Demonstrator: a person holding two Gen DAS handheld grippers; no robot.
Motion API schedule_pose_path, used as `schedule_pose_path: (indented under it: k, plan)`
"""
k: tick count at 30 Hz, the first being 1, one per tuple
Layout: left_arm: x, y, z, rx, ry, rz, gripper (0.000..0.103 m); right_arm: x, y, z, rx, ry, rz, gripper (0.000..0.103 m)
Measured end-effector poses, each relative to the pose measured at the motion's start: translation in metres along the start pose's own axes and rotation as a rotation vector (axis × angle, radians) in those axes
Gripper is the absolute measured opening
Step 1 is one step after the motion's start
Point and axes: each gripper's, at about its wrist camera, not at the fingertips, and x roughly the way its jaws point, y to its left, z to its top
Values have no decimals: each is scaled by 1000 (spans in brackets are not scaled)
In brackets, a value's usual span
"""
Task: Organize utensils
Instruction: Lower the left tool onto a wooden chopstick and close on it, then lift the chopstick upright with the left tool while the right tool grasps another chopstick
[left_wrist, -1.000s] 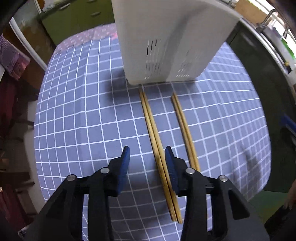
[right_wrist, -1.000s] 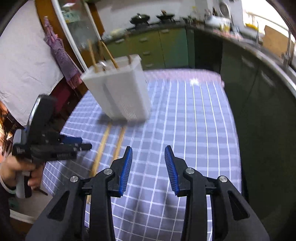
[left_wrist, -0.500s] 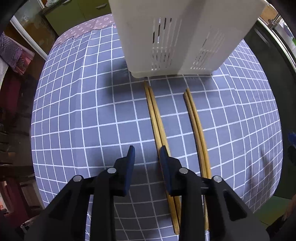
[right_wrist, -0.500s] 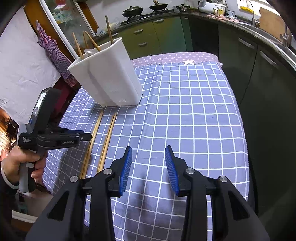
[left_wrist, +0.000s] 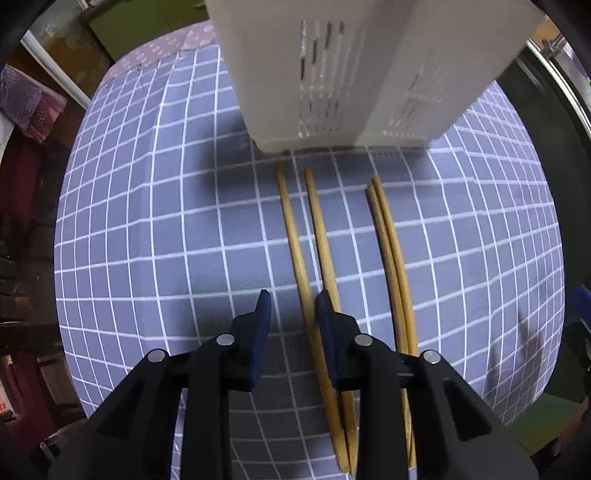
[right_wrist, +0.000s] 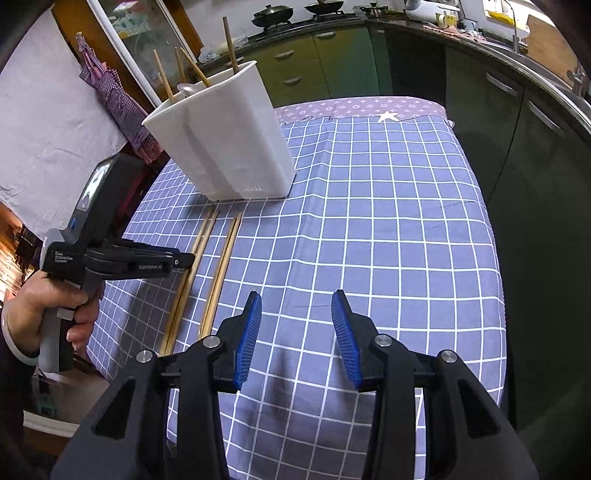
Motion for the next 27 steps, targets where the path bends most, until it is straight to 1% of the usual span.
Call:
schedule_pose_path:
  k: [1,2,3,4,5,9,11,14,17,18,19,21,22,25,27]
  plan:
    - [1,-1,4,-1,2,-2,25,0,-1,0,3,1,0,40]
    - [2,0,4,-4,2,-5,23,1,-1,0,5,1,-2,40]
    - [3,-1,3,1,2,-10,17,1,-1,0,5,2,-2,40]
    - [3,-4,4,9,2,-12,14,1,-1,0,5,4,0,40]
    - [3,-6,4,16,2,-14,8,1,-1,0,3,5,2,40]
    - [4,-11,4,16,-3,-22,7,0,-2,-2,7,7,4,40]
    - [2,-7,4,1,-11,-36,7,0,-3,-3,10,7,8,40]
    - [-8,4,-5,0,-44,-41,7,-1,-4,-3,13,7,7,40]
    - [-29,14,-15,8,-104,-45,7,-1,-3,-3,12,11,5,40]
    - [-41,16,-20,20,-143,-44,7,0,-2,-2,11,13,6,40]
    - [-49,17,-24,27,-164,-43,7,0,0,-1,9,16,8,40]
    - [-72,20,-35,47,-234,-43,7,2,5,0,-1,21,11,43]
    - [-83,22,-41,57,-268,-43,7,3,8,0,-7,24,11,43]
    - [-116,29,-57,70,-350,-51,6,8,20,4,-26,36,16,43]
    - [-130,33,-67,78,-391,-52,6,12,27,6,-36,45,22,43]
